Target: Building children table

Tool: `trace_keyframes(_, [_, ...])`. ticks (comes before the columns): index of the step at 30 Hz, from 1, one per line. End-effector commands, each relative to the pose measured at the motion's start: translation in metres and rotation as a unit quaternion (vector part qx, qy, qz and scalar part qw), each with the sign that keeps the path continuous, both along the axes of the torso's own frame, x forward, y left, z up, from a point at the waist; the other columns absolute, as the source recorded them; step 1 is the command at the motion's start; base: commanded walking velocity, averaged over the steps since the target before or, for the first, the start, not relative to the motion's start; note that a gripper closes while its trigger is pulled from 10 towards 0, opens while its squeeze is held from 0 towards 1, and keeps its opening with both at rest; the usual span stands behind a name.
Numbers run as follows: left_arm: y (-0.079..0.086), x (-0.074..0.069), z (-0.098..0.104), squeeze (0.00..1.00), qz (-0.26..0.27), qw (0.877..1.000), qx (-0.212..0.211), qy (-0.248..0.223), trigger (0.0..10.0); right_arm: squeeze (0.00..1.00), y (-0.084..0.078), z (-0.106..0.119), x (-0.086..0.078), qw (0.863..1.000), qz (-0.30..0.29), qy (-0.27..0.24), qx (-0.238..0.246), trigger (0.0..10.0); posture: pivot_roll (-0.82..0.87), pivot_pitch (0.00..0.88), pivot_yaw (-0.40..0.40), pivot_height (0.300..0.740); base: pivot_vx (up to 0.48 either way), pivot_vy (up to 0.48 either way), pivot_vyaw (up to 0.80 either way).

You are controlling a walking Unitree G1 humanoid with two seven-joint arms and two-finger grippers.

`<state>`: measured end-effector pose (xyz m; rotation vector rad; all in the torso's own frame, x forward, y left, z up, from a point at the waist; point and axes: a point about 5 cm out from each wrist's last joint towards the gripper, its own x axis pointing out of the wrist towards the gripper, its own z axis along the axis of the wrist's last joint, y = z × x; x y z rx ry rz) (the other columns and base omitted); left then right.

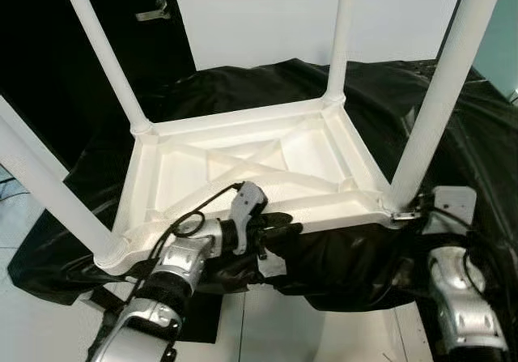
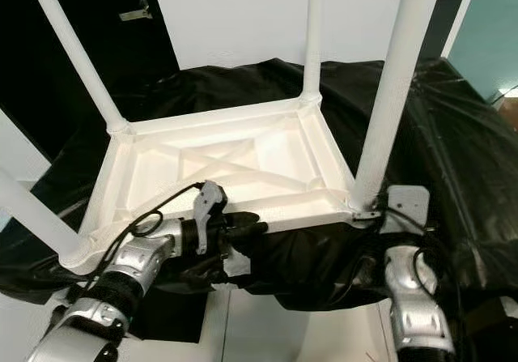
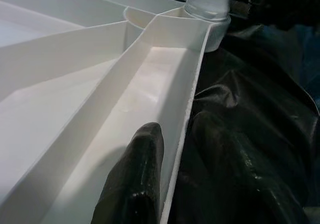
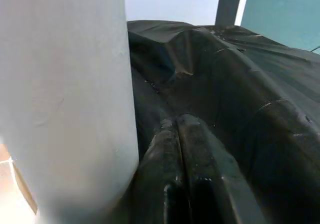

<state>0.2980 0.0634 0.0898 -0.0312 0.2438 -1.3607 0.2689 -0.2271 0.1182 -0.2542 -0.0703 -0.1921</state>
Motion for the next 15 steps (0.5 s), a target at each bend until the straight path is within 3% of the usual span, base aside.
trace_keyframes(1, [-0.028, -0.016, -0.012, 0.00, -0.051, 0.998, -0.011, 0.021, 10.0, 0.00, 0.031, 0.008, 0.011, 0.998, 0.062, -0.012, 0.012, 1.9, -0.13, 0.000, 0.065, 0.740, 0.000, 0.000, 0.00])
trace_keyframes(2, [-0.028, -0.016, -0.012, 0.00, -0.051, 0.998, -0.011, 0.021, 10.0, 0.00, 0.031, 0.008, 0.011, 0.998, 0.062, -0.012, 0.012, 1.9, -0.13, 0.000, 0.065, 0.740, 0.000, 0.000, 0.00])
trace_keyframes(5, [-0.028, -0.011, -0.001, 0.00, -0.022, 0.998, -0.052, 0.011, 10.0, 0.00, 0.056, 0.007, 0.001, 0.994, 0.111, -0.007, 0.020, 3.8, -0.12, 0.000, 0.062, 0.740, 0.000, 0.000, 0.00])
trace_keyframes(7, [-0.028, -0.011, -0.001, 0.00, -0.022, 0.998, -0.052, 0.011, 10.0, 0.00, 0.056, 0.007, 0.001, 0.994, 0.111, -0.007, 0.020, 3.8, -0.12, 0.000, 0.062, 0.740, 0.000, 0.000, 0.00])
trace_keyframes(8, [-0.026, -0.010, 0.001, 0.00, -0.018, 0.998, -0.060, 0.012, 10.0, 0.00, 0.059, 0.005, -0.004, 0.993, 0.112, -0.004, 0.027, 4.3, -0.12, 0.000, 0.058, 0.740, 0.000, 0.000, 0.00])
trace_keyframes(9, [-0.024, -0.010, 0.002, 0.00, -0.017, 0.998, -0.062, 0.012, 10.0, 0.00, 0.059, 0.001, -0.012, 0.994, 0.100, 0.005, 0.032, 5.7, -0.12, 0.000, 0.058, 0.740, 0.000, 0.000, 0.00])
trace_keyframes(12, [-0.024, -0.010, 0.002, 0.00, -0.017, 0.998, -0.062, 0.012, 10.0, 0.00, 0.059, 0.001, -0.012, 0.994, 0.100, 0.005, 0.032, 5.7, -0.12, 0.000, 0.058, 0.740, 0.000, 0.000, 0.00])
trace_keyframes(13, [-0.021, -0.012, 0.000, 0.00, -0.024, 0.998, -0.050, 0.009, 10.0, 0.00, 0.055, -0.003, -0.021, 0.996, 0.080, 0.014, 0.037, 10.0, -0.13, 0.000, 0.058, 0.740, 0.000, 0.000, 0.00])
trace_keyframes(15, [-0.020, -0.015, -0.004, 0.00, -0.034, 0.999, -0.034, 0.005, 10.0, 0.00, 0.052, -0.007, -0.029, 0.997, 0.061, 0.023, 0.036, 10.0, -0.14, 0.002, 0.058, 0.740, 0.000, 0.000, 0.00])
